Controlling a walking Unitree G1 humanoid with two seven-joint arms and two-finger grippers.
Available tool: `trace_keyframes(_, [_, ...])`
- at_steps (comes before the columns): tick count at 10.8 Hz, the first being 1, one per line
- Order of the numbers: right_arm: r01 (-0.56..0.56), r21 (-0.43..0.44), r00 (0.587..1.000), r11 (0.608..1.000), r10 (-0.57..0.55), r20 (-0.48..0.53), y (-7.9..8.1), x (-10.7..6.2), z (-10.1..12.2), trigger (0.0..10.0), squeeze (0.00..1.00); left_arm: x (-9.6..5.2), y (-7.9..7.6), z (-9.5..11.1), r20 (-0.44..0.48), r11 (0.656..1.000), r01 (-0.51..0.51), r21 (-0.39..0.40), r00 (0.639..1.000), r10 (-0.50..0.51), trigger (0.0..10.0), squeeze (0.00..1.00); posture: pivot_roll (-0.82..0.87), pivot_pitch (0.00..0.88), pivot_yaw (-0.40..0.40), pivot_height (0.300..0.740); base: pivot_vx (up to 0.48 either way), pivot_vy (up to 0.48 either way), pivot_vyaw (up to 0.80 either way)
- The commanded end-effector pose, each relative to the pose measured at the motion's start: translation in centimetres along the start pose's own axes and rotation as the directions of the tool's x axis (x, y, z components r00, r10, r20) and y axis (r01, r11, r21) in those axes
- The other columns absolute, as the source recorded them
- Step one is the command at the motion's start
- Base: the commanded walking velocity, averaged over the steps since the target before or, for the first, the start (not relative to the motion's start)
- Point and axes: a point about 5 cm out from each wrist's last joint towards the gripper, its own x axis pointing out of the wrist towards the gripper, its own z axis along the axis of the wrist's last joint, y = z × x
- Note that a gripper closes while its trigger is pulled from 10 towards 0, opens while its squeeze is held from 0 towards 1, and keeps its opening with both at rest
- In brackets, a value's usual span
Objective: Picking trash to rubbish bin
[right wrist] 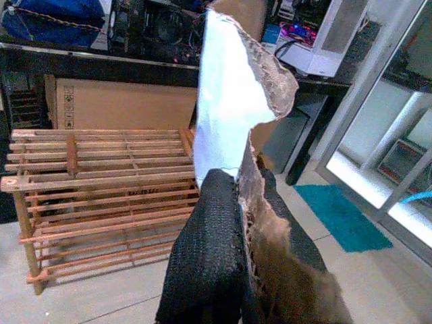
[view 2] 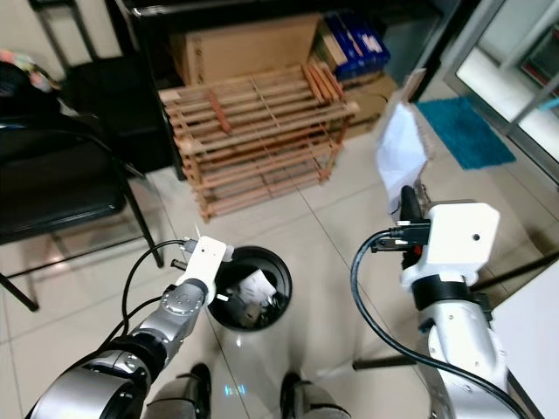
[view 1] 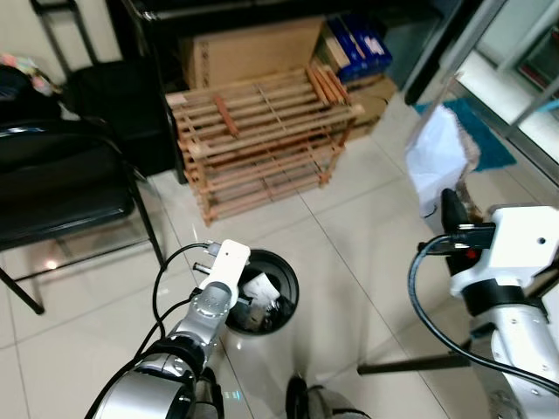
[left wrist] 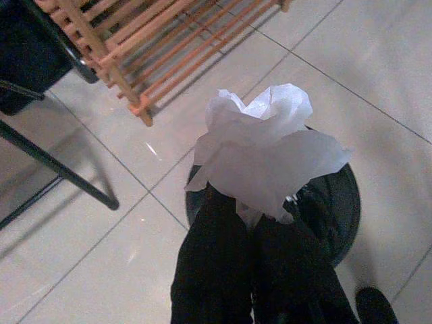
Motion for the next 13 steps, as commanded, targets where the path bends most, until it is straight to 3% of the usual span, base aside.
trace_keyframes(1, [0.019,-0.01,1.0,1.0,-0.019,-0.004,-0.6,-0.5,0.3,10.0,0.0,-0.1,-0.6,-0.4,-0.013,1.0,0.005,0.009,1.0,-0.005,10.0,0.0,-0.1,0.272,-0.149,0.74,0.0,0.0,0.0])
trace_keyframes(13, [0.013,-0.046,0.999,0.999,-0.015,-0.037,-1.1,-1.5,0.9,10.0,0.0,-0.2,-1.0,-0.8,-0.031,1.0,0.008,0.026,1.0,-0.007,10.0,0.0,-0.14,0.259,-0.168,0.74,0.0,0.0,0.0])
